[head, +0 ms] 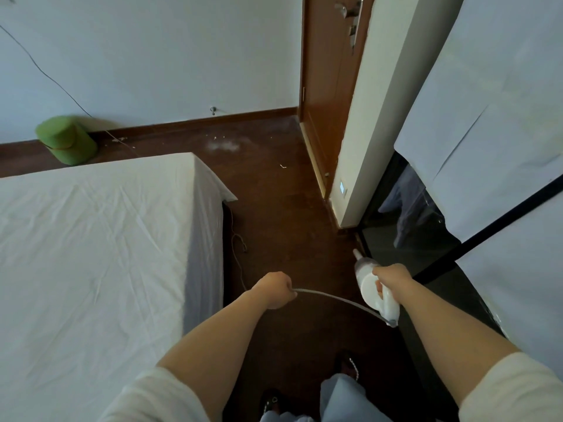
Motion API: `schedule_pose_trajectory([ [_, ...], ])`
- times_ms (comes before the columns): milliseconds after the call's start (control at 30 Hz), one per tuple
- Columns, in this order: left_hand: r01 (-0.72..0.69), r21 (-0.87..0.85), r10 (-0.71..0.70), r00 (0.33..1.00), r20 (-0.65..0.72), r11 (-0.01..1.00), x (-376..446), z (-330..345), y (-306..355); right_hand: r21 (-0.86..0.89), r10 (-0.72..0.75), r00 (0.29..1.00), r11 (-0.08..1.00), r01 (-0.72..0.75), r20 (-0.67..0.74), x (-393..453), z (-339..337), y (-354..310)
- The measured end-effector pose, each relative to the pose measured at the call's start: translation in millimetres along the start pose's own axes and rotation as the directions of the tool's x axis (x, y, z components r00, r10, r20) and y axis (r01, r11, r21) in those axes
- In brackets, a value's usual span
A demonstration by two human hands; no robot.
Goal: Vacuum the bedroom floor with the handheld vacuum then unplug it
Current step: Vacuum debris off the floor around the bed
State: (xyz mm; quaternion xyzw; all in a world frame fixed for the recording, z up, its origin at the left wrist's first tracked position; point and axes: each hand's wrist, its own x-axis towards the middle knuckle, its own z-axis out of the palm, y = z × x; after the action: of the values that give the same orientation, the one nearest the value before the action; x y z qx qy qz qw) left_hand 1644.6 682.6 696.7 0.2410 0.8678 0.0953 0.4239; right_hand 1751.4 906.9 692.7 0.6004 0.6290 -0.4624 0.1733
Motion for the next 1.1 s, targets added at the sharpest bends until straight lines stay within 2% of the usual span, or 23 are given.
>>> schedule_pose_trajectory([
  [133,0.0,0.018,-0.001,1.0,0.02,1.0,3,2,5,0.069,-0.028,0.998,0.997,0.024,0.052,-7,-4,-7],
  [533,0.015,0.002,-0.015,0.999,-0.033,1.0,0,-10,-7,-0.012,-0.107,0.963,0.993,0.113,0.248,-37,16,-20],
  [700,0.01,0.02,-0.009,0.999,-0.05,1.0,-5,-13,-17,-0.069,-0.151,0.97,0.984,0.167,0.191,-39,29,-12],
  [1000,-0.067,-0.017,0.067,0.998,0.01,0.998,-1,0,-16,-0.078,-0.096,0.994,0.992,0.101,0.06,-36,11,6],
  [1100,-0.08,-0.021,0.081,0.996,0.027,0.997,5,2,-12,-0.02,-0.077,0.996,0.997,0.079,0.054,-26,5,7],
])
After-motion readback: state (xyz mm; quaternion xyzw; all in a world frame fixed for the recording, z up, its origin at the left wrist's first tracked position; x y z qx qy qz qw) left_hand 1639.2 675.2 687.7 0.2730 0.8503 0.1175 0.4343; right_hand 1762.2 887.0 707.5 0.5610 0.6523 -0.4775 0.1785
